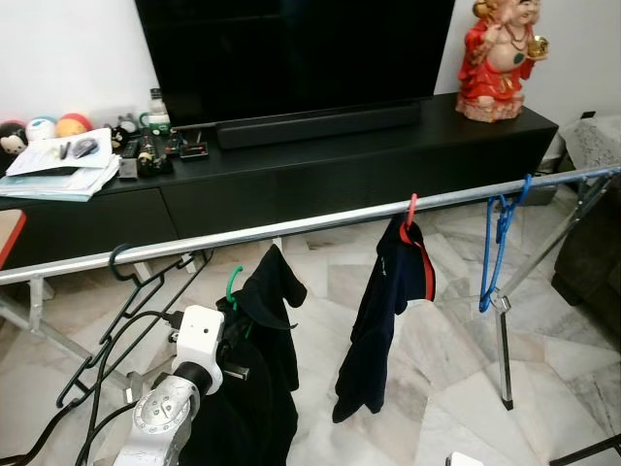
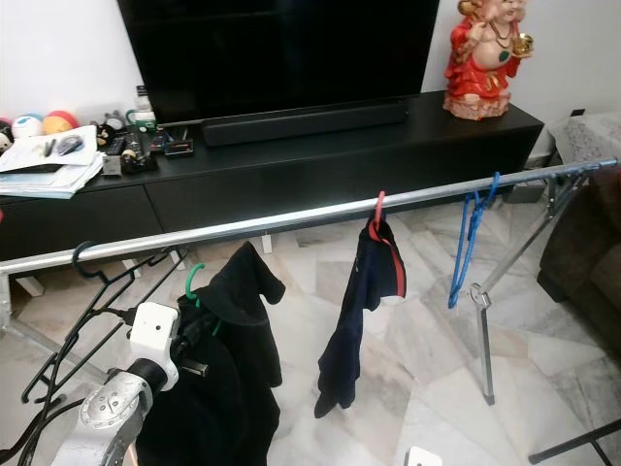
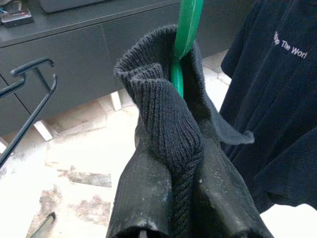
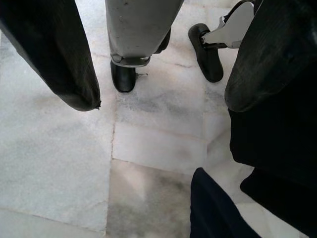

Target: Hang hanger

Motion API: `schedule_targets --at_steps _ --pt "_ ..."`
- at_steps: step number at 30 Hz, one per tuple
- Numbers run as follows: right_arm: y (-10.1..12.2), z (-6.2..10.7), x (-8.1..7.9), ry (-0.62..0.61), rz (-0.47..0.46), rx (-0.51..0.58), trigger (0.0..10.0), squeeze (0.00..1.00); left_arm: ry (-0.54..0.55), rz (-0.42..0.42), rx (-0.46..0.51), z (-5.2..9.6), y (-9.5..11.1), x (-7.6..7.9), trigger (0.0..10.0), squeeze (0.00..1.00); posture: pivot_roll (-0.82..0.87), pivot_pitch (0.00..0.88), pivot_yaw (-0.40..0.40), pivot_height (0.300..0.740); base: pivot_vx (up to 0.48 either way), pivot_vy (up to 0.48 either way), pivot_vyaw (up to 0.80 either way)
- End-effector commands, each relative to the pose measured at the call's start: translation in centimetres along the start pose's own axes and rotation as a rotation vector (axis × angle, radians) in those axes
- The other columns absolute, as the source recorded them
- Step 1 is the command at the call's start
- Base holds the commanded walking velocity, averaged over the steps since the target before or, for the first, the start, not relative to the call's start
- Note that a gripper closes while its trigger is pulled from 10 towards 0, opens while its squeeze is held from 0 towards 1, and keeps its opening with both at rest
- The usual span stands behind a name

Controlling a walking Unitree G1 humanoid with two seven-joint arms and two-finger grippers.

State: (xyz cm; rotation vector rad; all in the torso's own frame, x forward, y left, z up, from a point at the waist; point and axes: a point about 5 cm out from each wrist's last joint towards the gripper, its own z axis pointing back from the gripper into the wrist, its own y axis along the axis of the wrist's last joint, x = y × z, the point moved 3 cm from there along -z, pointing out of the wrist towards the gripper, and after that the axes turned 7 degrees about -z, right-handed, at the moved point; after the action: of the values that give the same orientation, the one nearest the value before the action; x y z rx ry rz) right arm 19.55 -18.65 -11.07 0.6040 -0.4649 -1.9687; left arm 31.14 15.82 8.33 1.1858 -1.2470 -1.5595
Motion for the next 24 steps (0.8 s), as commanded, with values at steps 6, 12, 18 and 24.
schedule_targets --at_steps 6,12,18,24 --pt "-0.38 0.01 -0.21 0.0 -0.011 -0.013 10.0 0.0 0.006 -0.007 0.032 -0.13 1.01 -0.37 10.0 0.0 0.08 0.048 0.034 0.74 0.0 0.0 0.0" --pt "-0.41 0.01 -0.28 0.001 -0.009 -0.014 10.0 0.0 0.017 -0.001 0.033 -0.09 0.98 -0.52 10.0 0.0 0.08 0.048 0.034 0.74 0.0 0.0 0.0" --pt "-0.41 0.01 -0.25 0.0 -0.008 -0.015 10.0 0.0 0.015 -0.002 0.028 -0.1 0.94 -0.48 10.0 0.0 0.08 0.054 0.034 0.74 0.0 0.0 0.0" --pt "-0.43 0.03 -0.15 -0.002 -0.008 -0.015 10.0 0.0 0.017 0.001 0.026 -0.01 0.87 -0.45 10.0 0.0 0.08 0.056 0.032 0.74 0.0 0.0 0.0"
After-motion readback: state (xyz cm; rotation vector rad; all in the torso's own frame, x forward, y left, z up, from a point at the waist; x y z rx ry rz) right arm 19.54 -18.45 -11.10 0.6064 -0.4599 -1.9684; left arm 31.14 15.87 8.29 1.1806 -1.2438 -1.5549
